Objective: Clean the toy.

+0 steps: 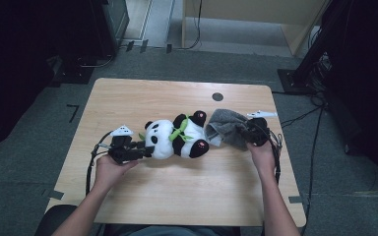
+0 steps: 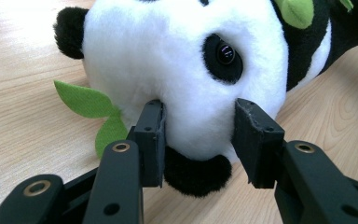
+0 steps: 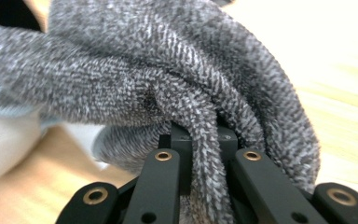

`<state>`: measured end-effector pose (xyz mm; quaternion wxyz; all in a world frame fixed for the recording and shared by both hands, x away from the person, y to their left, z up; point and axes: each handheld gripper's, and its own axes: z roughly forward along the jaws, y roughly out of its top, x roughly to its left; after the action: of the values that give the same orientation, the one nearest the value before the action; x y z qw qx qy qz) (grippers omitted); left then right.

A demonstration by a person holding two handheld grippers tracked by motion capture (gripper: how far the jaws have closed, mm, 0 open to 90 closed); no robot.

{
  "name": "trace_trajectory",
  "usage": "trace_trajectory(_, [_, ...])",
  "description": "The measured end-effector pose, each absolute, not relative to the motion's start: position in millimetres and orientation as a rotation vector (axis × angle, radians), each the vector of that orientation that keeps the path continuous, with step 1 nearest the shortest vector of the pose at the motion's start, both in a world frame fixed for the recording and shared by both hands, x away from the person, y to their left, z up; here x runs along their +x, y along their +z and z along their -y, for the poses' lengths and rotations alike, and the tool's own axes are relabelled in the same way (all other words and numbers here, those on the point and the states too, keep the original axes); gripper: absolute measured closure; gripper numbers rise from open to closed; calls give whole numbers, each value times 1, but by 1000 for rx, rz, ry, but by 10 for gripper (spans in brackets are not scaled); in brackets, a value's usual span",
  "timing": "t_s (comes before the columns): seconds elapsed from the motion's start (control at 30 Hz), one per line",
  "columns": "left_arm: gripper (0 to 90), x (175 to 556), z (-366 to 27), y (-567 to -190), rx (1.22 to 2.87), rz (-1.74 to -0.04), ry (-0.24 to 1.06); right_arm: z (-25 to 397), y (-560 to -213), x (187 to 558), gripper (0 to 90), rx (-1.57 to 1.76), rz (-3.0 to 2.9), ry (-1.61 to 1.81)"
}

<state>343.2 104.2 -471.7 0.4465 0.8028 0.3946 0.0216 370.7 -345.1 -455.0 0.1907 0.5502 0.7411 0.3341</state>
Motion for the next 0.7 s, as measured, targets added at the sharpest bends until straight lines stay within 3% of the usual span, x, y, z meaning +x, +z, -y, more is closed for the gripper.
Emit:
trace_trajectory(0.37, [560, 345, -105, -473, 1982, -973, 61, 366, -495, 398, 824, 1673, -2087, 885])
trace_trajectory(0.7, [535, 345, -106, -472, 1976, -980, 50, 366, -485, 390, 564, 1625, -2107, 959])
